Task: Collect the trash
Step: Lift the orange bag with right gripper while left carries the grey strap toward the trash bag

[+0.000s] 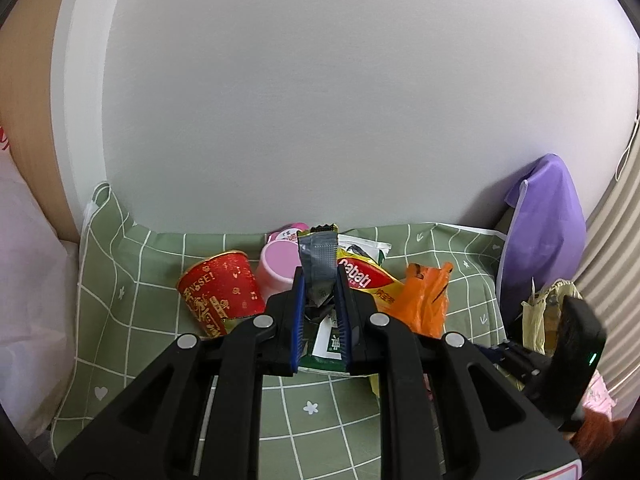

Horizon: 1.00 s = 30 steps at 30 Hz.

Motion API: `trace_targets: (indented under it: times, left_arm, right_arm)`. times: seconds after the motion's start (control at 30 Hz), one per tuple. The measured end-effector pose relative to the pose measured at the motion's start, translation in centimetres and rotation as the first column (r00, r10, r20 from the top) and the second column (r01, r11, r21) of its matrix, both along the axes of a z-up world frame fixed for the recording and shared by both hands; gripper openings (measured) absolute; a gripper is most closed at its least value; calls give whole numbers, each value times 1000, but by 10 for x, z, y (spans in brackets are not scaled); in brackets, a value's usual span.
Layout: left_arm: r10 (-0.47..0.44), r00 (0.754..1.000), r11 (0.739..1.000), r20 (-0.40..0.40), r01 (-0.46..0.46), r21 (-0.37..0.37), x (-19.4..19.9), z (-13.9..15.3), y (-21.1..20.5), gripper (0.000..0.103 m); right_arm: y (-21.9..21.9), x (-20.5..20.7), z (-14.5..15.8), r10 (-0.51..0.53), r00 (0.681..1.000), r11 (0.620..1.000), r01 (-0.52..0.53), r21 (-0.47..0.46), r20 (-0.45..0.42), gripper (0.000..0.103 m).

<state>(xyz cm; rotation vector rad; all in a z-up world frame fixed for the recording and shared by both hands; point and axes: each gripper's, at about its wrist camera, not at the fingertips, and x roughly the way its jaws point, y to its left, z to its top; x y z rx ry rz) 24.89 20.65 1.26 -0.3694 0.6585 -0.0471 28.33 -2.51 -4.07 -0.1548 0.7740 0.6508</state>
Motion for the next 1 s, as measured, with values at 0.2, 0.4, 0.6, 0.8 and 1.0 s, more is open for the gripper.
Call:
trace_targets:
  times: [0.2, 0.4, 0.6, 0.8, 1.0]
  left_arm:
    - [-9, 1000, 1000, 4, 9, 2, 0, 4, -3, 14]
    - [-44, 998, 999, 36, 44, 10, 6, 19, -15, 14]
    - [-125, 987, 992, 104, 123, 27, 16, 47, -42, 14]
    - [-260, 947, 965, 189, 252, 66, 31, 85, -90, 14]
    - [-446, 855, 895, 266, 423, 142, 40, 121, -166, 14]
  right_arm:
    - [26, 14, -3, 9, 998, 993, -2, -121, 57, 9]
    - [-4, 1, 43, -49, 985, 994, 63, -85, 163, 7]
    - [-39, -5, 83, -122, 966, 990, 135, -41, 227, 7]
    - [-78, -27, 135, -196, 919, 976, 217, -25, 342, 7]
    - [-134, -62, 175, -298, 851, 940, 340, -22, 432, 7]
